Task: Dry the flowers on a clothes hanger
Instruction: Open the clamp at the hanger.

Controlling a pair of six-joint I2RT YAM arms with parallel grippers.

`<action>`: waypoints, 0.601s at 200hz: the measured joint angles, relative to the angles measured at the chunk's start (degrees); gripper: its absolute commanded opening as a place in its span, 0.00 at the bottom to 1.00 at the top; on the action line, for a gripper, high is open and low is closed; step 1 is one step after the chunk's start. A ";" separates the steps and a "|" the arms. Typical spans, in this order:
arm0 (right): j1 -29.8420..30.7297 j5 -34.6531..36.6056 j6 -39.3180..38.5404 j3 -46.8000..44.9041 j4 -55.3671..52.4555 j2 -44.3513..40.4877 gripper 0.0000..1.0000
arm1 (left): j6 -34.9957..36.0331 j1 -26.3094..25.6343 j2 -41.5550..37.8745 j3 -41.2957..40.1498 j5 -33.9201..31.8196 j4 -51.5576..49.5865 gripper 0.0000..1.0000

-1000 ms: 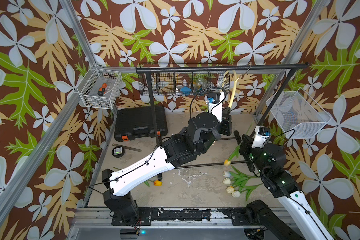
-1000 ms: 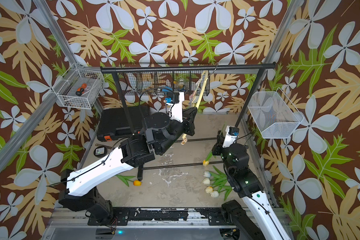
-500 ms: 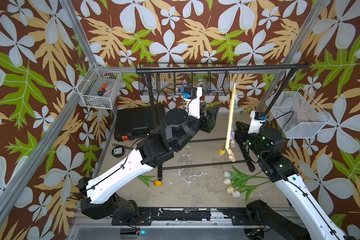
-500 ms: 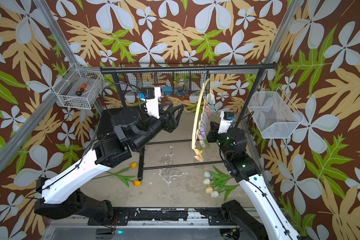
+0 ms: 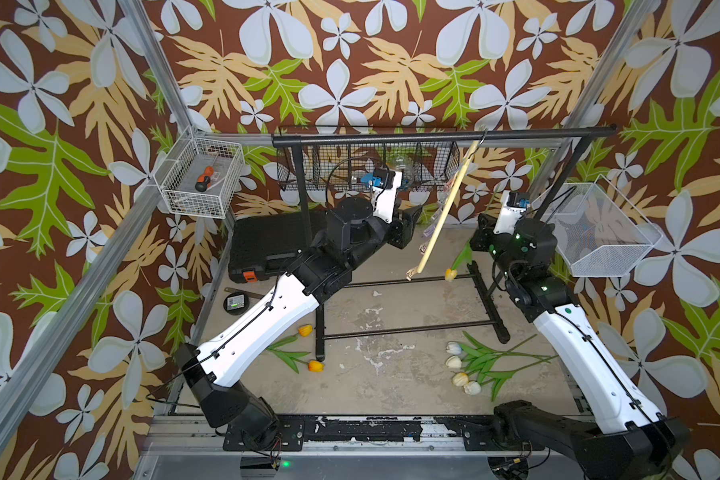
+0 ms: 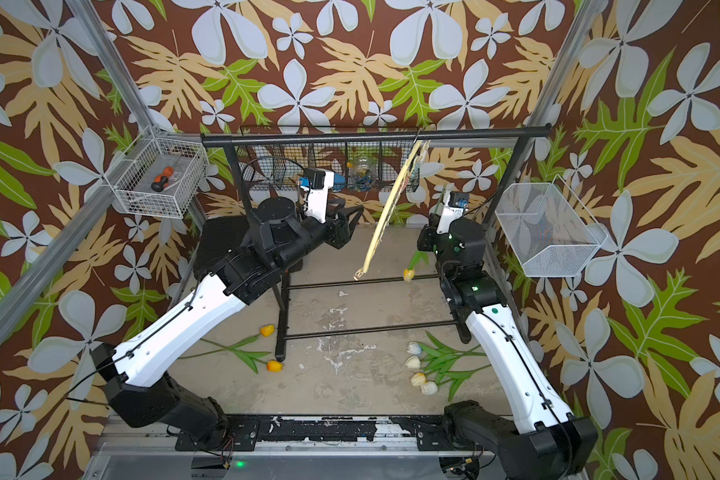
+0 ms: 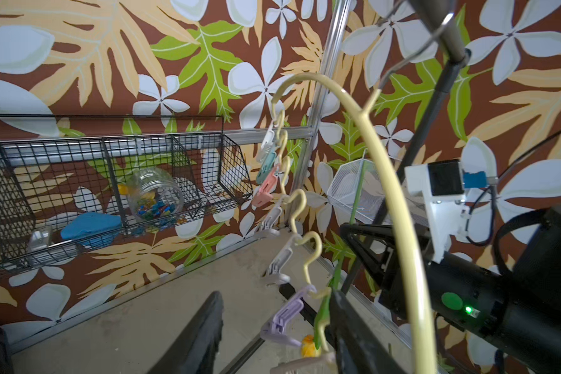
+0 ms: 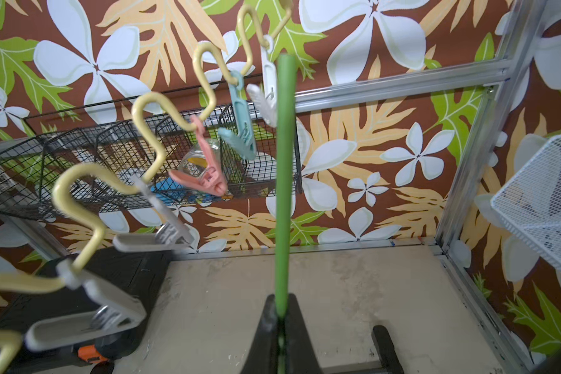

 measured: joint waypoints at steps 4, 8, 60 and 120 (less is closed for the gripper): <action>-0.20 -0.02 -0.07 0.57 0.04 0.57 0.00 | 0.09 0.57 0.59 0.39 0.28 0.04 0.54; -0.37 -0.11 -0.09 1.31 0.20 1.31 0.00 | 0.17 1.01 1.07 0.72 0.42 0.07 0.54; -0.74 -3.41 -1.44 10.49 1.18 9.31 0.00 | 0.98 4.90 7.19 4.79 5.44 1.20 0.57; -0.79 -6.51 -3.26 19.17 0.76 17.09 0.00 | 3.10 5.14 9.51 3.82 10.71 4.59 0.61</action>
